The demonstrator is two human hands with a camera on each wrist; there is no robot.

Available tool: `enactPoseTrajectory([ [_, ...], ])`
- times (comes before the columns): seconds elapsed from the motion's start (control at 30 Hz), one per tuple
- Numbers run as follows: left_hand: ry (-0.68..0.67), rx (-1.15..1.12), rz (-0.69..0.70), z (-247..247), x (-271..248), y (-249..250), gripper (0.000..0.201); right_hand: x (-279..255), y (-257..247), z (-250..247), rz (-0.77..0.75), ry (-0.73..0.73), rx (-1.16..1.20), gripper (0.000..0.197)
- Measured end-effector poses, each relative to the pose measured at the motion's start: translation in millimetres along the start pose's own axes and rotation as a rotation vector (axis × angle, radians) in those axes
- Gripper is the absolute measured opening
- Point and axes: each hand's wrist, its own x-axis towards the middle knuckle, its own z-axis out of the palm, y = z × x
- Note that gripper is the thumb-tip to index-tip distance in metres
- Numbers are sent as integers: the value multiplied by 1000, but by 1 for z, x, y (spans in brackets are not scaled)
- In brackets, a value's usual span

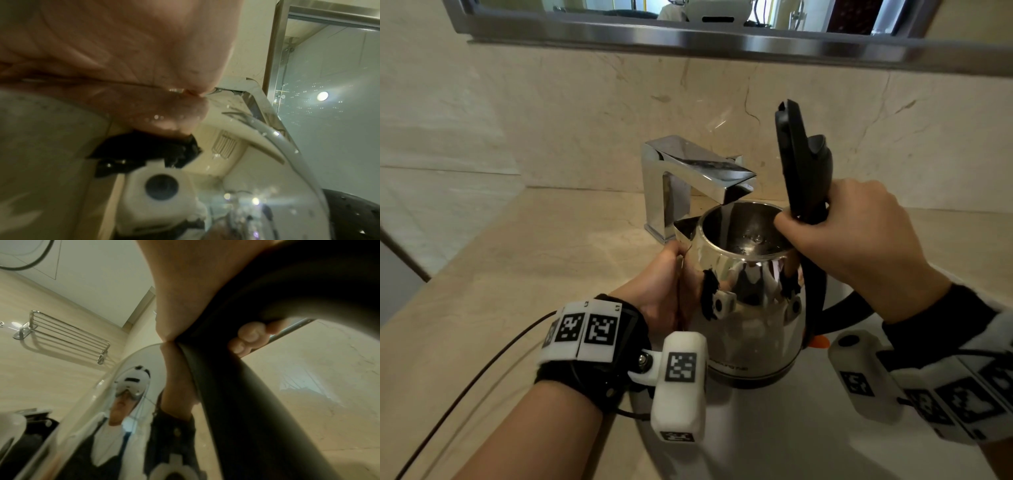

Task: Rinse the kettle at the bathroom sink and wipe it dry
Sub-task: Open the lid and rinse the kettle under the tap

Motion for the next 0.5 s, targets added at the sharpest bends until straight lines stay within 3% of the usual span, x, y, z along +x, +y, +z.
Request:
enactPoseTrajectory([
  [0.5, -1, 1, -7, -4, 3, -1, 75, 0, 1, 2, -2, 7, -2, 34],
])
